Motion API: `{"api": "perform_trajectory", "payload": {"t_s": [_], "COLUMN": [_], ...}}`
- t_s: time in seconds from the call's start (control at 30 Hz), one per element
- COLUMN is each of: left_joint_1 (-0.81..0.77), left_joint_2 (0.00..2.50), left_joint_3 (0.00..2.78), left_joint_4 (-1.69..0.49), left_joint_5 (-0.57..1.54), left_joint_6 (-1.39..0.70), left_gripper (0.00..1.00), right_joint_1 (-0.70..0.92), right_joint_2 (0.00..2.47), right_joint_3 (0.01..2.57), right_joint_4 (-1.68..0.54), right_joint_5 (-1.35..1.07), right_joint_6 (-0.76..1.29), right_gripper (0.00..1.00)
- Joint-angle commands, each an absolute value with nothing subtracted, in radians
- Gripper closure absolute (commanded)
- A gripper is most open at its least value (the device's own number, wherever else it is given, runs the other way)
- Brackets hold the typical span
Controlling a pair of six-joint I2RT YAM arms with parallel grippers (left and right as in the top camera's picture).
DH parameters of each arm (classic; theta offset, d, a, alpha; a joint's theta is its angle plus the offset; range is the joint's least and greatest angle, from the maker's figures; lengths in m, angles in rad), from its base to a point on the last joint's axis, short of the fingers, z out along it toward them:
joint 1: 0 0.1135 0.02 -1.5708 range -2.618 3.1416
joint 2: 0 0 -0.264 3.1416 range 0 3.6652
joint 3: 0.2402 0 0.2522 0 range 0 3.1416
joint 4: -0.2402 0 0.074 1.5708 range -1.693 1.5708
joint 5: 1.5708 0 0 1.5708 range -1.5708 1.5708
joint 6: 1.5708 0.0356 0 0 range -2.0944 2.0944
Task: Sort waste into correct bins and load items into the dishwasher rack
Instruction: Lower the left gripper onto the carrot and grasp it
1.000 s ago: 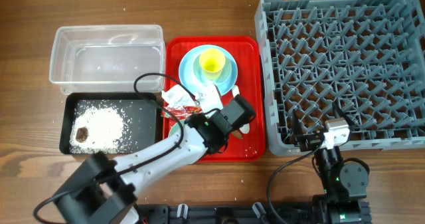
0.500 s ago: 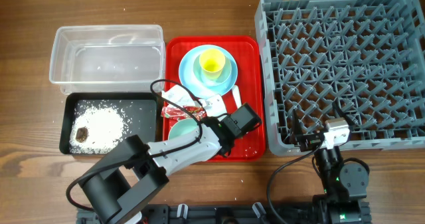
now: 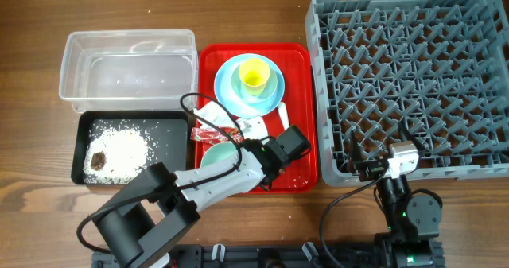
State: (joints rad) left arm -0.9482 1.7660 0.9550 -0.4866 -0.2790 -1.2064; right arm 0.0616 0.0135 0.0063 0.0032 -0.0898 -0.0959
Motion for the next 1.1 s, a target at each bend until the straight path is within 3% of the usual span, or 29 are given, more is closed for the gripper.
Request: {"api": "perform_trajectory", "payload": {"t_s": [0.0, 0.37, 0.57, 1.07], "left_joint_1": [-0.952, -0.952, -0.952, -0.952], "left_joint_2": [1.750, 1.750, 1.750, 1.782], "left_joint_3": [0.950, 0.950, 0.950, 0.941], "left_joint_4": [-0.461, -0.436, -0.436, -0.432], "left_joint_5": [-0.282, -0.277, -0.244, -0.239], "left_joint_6": [-1.179, -1.159, -1.159, -1.159], "left_gripper": [0.66, 0.76, 0.68, 0.73], "right_joint_1": [0.059, 0.059, 0.059, 0.059], "right_joint_2": [0.002, 0.002, 0.002, 0.002], "right_joint_3": [0.005, 0.005, 0.005, 0.005], "right_joint_4": [0.006, 0.006, 0.006, 0.006], "right_joint_5": [-0.102, -0.102, -0.102, -0.102], "right_joint_6": [-0.105, -0.105, -0.105, -0.105], "right_gripper": [0.00, 0.00, 0.00, 0.00]}}
